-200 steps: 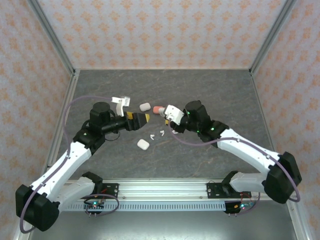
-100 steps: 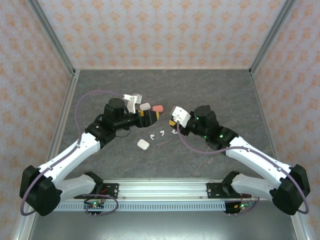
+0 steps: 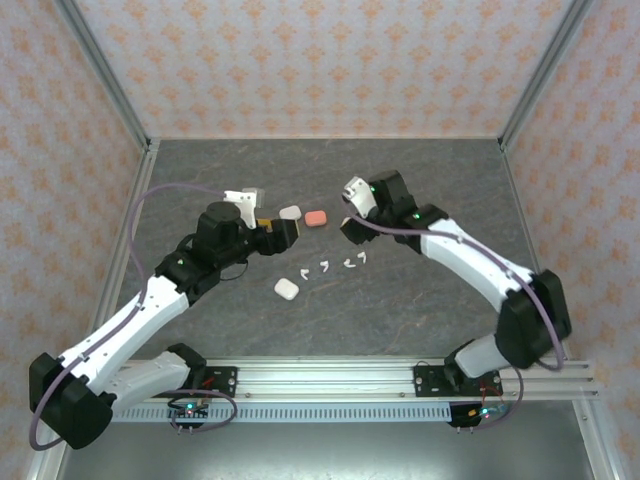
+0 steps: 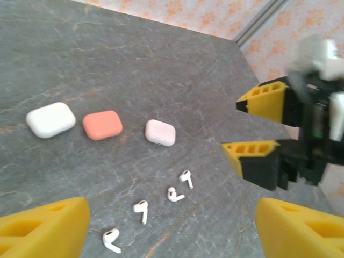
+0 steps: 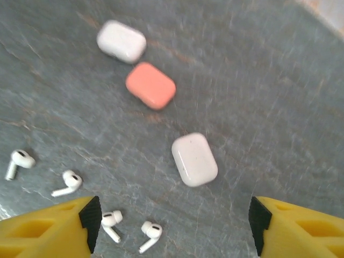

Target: Insert the wireless bluetooth earbuds into the charging case

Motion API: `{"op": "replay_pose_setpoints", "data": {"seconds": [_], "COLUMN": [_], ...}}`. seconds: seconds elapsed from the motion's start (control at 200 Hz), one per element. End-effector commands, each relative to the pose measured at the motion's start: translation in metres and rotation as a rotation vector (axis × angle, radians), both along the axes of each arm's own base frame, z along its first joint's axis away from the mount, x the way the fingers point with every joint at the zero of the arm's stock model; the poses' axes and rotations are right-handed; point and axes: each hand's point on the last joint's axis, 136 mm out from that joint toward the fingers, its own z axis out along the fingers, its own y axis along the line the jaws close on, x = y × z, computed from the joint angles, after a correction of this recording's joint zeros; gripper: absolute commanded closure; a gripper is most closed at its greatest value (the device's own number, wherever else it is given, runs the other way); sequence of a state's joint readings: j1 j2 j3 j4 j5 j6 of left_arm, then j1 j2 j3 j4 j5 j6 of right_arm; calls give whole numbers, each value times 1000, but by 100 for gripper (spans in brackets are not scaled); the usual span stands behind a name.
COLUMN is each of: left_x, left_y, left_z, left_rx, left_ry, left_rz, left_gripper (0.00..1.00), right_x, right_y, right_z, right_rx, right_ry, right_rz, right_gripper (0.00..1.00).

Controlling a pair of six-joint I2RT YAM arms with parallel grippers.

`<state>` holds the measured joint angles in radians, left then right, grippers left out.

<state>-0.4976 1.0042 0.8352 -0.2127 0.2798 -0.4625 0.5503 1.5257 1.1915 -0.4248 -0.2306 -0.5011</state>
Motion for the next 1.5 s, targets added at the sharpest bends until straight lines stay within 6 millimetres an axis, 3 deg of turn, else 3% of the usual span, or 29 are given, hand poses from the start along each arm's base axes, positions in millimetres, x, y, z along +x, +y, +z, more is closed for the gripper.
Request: {"op": "replay_pose_setpoints", "data": {"seconds": [0.0, 0.185, 0.315, 0.601, 1.191, 1.341, 1.491], "left_x": [-5, -9, -11, -12, -10, -10, -10], "left_y": [14, 21, 25, 28, 28, 28, 27], "left_z": [-14, -18, -21, -22, -22, -22, -23], "left_rx": [90, 129, 151, 163, 168, 167, 164], "left_ry": [9, 2, -1, -15, -13, -12, -7], "left_rz": [31, 36, 41, 47, 48, 49, 48], "left_gripper": [19, 18, 17, 16, 15, 15, 15], "right_x": [2, 30, 39, 53, 47, 50, 55], "right_y": [-20, -22, -21, -16, -14, -13, -8], "right_z": [-33, -71, -96, -122, -159, -161, -146], "right_rx": [-126, -260, -335, -389, -409, -399, -354], "right_ry": [168, 264, 322, 355, 424, 407, 331], "right_rz": [-80, -68, -41, -2, 31, 27, 28], "right_gripper": [22, 20, 20, 20, 39, 49, 57]}}
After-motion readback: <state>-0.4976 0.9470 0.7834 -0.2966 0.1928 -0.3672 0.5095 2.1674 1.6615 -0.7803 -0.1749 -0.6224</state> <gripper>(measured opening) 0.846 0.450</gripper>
